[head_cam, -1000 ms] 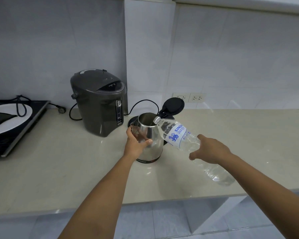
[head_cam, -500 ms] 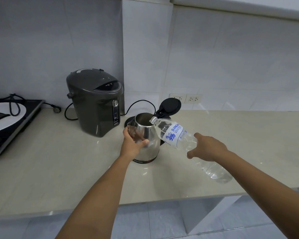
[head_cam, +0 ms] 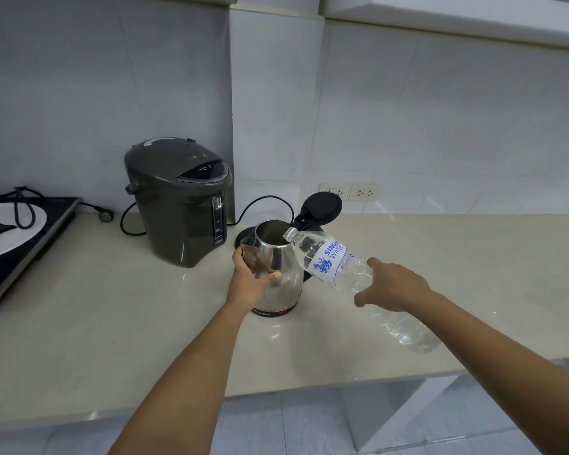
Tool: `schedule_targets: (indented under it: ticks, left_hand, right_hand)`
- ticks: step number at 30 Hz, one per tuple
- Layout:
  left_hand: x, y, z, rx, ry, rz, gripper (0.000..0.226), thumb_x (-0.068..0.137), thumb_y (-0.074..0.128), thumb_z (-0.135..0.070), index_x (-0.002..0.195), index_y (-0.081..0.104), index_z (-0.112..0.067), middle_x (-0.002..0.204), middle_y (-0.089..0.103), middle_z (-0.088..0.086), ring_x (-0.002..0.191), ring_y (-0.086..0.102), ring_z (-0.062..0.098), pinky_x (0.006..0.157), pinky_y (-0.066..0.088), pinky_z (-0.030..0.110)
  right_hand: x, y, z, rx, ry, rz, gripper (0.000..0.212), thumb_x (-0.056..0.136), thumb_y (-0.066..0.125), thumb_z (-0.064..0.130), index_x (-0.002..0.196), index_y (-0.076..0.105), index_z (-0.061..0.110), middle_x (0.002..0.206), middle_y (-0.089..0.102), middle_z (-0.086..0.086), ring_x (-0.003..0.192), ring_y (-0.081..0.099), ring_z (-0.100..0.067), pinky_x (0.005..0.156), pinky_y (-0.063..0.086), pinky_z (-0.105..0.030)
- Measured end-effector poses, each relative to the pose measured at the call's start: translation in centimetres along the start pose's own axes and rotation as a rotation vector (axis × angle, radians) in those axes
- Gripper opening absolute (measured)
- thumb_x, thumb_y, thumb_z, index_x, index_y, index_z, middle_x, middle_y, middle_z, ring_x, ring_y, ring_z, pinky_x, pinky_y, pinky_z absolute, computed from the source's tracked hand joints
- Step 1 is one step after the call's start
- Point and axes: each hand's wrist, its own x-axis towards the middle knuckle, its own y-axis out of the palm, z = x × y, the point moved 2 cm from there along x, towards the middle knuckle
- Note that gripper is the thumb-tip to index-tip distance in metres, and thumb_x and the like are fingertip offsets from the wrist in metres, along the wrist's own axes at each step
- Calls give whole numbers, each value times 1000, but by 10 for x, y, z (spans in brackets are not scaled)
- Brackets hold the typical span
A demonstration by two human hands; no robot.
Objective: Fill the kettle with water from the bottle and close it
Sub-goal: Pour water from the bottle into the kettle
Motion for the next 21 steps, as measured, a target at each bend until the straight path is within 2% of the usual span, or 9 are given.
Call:
schedule_targets:
  ticks: [5, 10, 21]
  left_hand:
    - [-1, -1, 0, 1, -4, 5, 105, 71, 87, -28, 149, 16, -21, 135, 54, 0, 124, 52, 23, 102, 43, 37]
    - [0, -1, 1, 2, -5, 6, 106, 71, 87, -29, 149, 16, -23, 136, 54, 1, 126, 51, 25, 106, 43, 43]
    - [-1, -2, 0, -3, 1, 11, 107, 72, 86, -27, 150, 15, -21, 136, 53, 2, 126, 51, 25, 106, 43, 42]
  right_hand:
    - [0, -3, 0, -9, -3, 0, 70, 69, 74, 50, 127, 43, 25, 93, 58, 3, 90, 59, -24, 63, 42, -30]
    - [0, -6, 0, -26, -6, -4, 74, 70, 74, 50, 131, 41, 25, 100, 60, 1, 91, 58, -25, 64, 42, -30]
    - [0, -8, 1, -37, -7, 4, 78, 69, 74, 51, 134, 40, 25, 99, 59, 1, 93, 59, -25, 63, 41, -30]
